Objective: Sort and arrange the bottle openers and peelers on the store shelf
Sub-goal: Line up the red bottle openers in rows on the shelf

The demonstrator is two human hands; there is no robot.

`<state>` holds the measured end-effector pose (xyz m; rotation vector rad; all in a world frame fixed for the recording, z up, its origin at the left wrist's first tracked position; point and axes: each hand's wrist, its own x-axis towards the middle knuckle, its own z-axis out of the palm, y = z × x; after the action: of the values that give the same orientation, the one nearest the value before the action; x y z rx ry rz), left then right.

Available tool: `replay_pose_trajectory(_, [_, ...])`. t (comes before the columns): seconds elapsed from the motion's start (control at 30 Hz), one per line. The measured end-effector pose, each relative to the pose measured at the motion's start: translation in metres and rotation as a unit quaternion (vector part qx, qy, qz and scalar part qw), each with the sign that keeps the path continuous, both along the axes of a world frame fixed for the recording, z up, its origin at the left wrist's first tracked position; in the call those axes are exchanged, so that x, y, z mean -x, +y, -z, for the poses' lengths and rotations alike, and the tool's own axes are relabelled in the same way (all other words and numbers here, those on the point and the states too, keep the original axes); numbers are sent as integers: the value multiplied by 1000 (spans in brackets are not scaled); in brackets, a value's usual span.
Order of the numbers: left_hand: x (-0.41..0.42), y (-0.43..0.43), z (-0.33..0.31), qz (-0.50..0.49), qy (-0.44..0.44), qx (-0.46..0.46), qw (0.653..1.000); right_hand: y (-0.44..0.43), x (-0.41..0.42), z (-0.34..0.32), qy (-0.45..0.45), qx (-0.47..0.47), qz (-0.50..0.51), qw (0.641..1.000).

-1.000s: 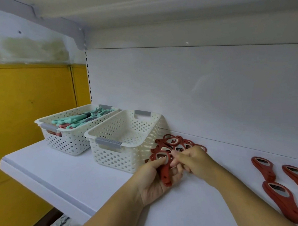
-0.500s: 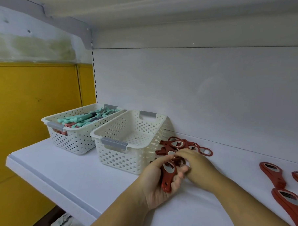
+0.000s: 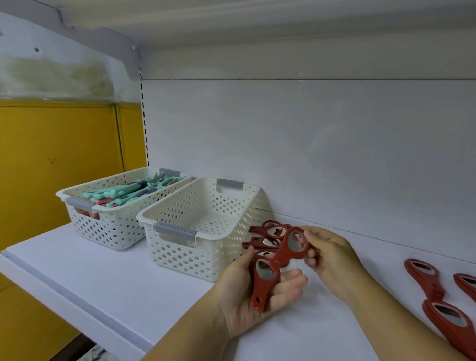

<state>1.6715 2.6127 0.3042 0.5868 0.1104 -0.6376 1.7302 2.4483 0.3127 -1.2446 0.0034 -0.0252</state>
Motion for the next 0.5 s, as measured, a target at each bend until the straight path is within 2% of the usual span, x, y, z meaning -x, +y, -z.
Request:
replay_pose_trajectory(0.13, [3,3,-4,41,-19,33,998,8,7,-1,7,55,-86,995])
replay_pose_trajectory(0.2, [5,3,-5,43,-35,5,998,13,10,0,-7,92,-113,989])
replay_pose_trajectory(0.27, [5,3,-4,33,-29,-32,999,13,10,2,-23,132,-85,987])
replay_pose_trajectory(0.3, [6,3,-4,28,-25,-44,998,10,7,5,-43,188,-39,980])
replay_pose_trajectory(0.33, [6,3,-4,23,-21,-53,998,5,3,9,-69,273,19,959])
replay_pose_trajectory(0.4, [7,1,-5,14,-20,-57,998,-5,-5,16,-109,437,103,887])
replay_pose_trajectory(0.43, [7,1,-6,11,-20,-53,998,-9,-7,19,-117,489,109,858])
replay_pose_trajectory(0.5, [7,1,-6,4,-20,-36,999,-13,-12,23,-111,554,67,822])
